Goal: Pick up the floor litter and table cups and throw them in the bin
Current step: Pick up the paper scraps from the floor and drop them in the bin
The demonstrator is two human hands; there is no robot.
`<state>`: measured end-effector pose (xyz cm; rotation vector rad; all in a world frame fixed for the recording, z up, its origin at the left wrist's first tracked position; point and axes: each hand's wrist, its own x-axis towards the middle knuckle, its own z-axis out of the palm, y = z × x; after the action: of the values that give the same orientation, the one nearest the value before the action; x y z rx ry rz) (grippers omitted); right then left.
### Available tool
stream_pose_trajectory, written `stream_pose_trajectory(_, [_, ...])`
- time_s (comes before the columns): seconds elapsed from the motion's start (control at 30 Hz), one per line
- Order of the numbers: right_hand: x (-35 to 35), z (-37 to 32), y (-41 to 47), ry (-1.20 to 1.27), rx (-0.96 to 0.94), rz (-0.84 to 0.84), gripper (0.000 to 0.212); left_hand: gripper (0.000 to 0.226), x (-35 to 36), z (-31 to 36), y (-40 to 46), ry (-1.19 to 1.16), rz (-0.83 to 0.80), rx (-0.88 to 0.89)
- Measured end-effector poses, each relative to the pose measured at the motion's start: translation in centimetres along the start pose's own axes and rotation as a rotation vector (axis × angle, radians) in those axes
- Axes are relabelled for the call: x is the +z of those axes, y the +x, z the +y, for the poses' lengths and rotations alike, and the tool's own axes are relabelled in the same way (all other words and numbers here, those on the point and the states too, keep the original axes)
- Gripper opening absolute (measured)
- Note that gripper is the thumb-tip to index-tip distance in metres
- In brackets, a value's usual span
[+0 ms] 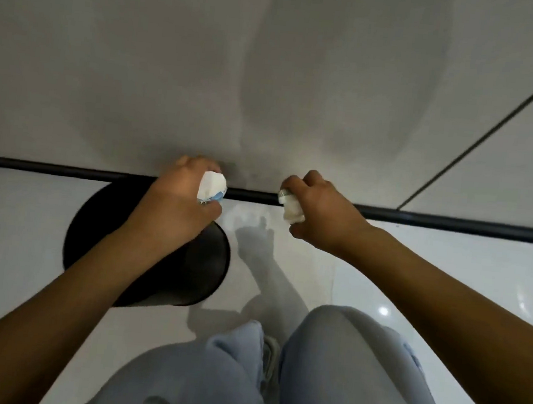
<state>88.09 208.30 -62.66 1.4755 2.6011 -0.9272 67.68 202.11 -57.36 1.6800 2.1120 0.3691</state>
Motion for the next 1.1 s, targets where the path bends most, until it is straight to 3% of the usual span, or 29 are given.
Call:
stream_pose_trajectory(0.17, [0.1, -9.6, 4.5, -0.01, -0.259, -0.047, 0.058, 0.041, -4.6, -5.3, -3.9, 0.131, 0.108, -0.187])
stream_pose_trajectory(0.47, [3.9, -19.2, 7.9, -0.118, -0.48, -0.159, 0.073, 0.041, -3.3, -11.7, -6.3, 0.37, -0.098, -0.387])
stream_pose_trajectory(0.6, [6.2, -18.7, 7.9, -0.194, -0.454, -0.237, 0.081, 0.052, -2.0, -12.6, -6.9, 0.408, -0.164, -0.427])
stream_pose_trajectory(0.8, [6.8, -16.4, 6.6, -0.172, -0.426, -0.142, 0.072, 0.044, -1.4, -12.0, -7.3, 0.445, -0.101, -0.387])
stream_pose_trajectory(1.1, [2.8, -7.4, 2.6, -0.101, -0.176, -0.011, 0.063, 0.039, 0.3, -3.9, -2.7, 0.386, -0.024, -0.081])
